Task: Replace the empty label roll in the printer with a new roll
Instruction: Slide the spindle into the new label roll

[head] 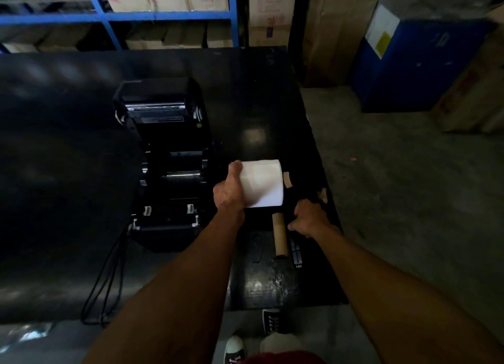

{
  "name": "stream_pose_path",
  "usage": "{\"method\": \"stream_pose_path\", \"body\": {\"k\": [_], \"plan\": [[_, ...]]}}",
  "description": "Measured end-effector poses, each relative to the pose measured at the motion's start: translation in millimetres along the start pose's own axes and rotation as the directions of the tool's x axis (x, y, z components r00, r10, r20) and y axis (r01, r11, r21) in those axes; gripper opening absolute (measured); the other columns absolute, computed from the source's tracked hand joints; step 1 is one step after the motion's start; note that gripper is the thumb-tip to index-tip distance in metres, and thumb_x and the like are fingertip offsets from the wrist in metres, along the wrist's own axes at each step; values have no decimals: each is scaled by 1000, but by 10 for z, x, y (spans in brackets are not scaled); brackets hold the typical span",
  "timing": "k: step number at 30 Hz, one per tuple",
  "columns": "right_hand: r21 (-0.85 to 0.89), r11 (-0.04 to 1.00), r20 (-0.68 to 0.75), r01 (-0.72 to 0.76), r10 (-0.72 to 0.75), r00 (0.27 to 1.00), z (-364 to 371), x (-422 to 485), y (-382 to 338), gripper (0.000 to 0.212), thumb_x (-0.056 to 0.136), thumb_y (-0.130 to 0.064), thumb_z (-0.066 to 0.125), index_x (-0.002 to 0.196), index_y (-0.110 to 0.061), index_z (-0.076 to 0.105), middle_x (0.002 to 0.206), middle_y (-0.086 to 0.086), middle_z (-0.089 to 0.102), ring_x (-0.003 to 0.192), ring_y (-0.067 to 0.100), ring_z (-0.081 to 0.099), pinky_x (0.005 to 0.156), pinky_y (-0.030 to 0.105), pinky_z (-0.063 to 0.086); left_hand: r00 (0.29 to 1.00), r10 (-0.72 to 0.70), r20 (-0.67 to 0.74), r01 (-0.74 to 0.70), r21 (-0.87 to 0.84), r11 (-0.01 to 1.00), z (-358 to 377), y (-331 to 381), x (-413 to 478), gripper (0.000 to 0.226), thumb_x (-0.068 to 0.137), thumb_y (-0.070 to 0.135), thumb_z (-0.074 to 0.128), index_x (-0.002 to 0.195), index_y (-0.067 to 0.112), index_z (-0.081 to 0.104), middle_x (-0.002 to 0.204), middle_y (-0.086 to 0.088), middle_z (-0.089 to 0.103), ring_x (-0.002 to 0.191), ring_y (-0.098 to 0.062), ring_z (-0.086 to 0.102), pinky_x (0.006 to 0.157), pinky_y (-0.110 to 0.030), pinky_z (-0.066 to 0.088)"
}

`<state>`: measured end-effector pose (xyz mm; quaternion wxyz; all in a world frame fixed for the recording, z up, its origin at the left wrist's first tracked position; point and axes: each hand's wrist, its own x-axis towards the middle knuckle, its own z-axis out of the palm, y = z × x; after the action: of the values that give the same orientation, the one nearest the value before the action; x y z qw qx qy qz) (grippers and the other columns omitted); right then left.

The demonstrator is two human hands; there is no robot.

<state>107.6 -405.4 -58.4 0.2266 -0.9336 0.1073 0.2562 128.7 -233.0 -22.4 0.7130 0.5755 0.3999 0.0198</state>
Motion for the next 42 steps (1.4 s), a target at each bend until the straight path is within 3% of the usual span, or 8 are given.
{"method": "stream_pose_path", "body": {"k": [4, 8, 13, 16, 20, 27, 33, 42], "plan": [[2, 1000, -11, -23, 23, 1000, -11, 36, -12, 29, 78, -12, 71, 103, -10, 57, 108, 15, 61, 98, 32, 65, 78, 37, 58, 1000, 10, -26, -10, -12, 1000, -16, -1, 18, 43, 67, 59, 68, 66, 20, 49, 78, -3, 59, 72, -22, 61, 64, -32, 52], [62, 997, -26, -35, 36, 999, -76, 91, 7, 21, 78, -18, 71, 73, -12, 51, 80, 9, 59, 67, 24, 62, 47, 23, 44, 999, 8, -43, -8, 2, 1000, -6, 32, 37, 44, 68, 58, 69, 65, 20, 48, 76, -3, 57, 71, -22, 61, 73, -37, 56], [342, 939, -32, -35, 49, 998, -410, 153, 28, 16, 70, -10, 69, 70, -7, 53, 66, 10, 58, 49, 21, 53, 40, 21, 39, 1000, -23, -20, 22, -32, 999, 17, 98, 0, 45, 64, 57, 71, 69, 18, 51, 82, -5, 59, 75, -25, 62, 74, -41, 58], [654, 756, -100, -11, 101, 990, -678, 151, -26, 14, 77, -8, 62, 91, -7, 60, 67, 11, 56, 44, 16, 49, 36, 16, 38, 999, -40, -9, 39, -54, 998, 24, 155, -39, 51, 62, 59, 71, 78, 13, 55, 85, -5, 60, 76, -24, 62, 70, -39, 57], [944, 307, -200, 119, 246, 949, -1012, 102, -114, 19, 87, -7, 57, 106, -5, 61, 95, 15, 64, 69, 22, 62, 46, 23, 52, 998, -53, -12, 51, -127, 991, 38, 290, -130, 57, 61, 59, 71, 89, 11, 58, 83, -5, 61, 71, -23, 62, 52, -28, 47], [958, 85, -285, 272, 262, 922, -1055, -96, -386, 46, 85, -3, 67, 127, -18, 55, 117, 15, 63, 96, 26, 68, 69, 32, 62, 1000, -18, -5, 18, -119, 993, 38, 541, -193, 58, 53, 61, 70, 80, 12, 57, 82, -5, 61, 69, -23, 60, 49, -27, 42], [953, -38, -275, 301, 313, 909, -983, -220, -473, 57, 84, 0, 69, 133, -24, 52, 125, 15, 61, 100, 28, 67, 62, 26, 60, 1000, -11, 1, 11, -86, 996, 8, 619, -240, 88, 42, 63, 69, 108, 6, 59, 101, -12, 63, 79, -29, 62, 59, -33, 52], [923, -107, -342, 370, 216, 915, -884, -305, -476, 49, 85, 6, 64, 121, -27, 60, 125, 11, 58, 103, 25, 65, 62, 24, 60, 999, -40, 23, 43, -151, 988, -79, 691, -199, 70, 43, 59, 70, 92, 12, 55, 90, -8, 60, 79, -28, 62, 58, -34, 51]]}}
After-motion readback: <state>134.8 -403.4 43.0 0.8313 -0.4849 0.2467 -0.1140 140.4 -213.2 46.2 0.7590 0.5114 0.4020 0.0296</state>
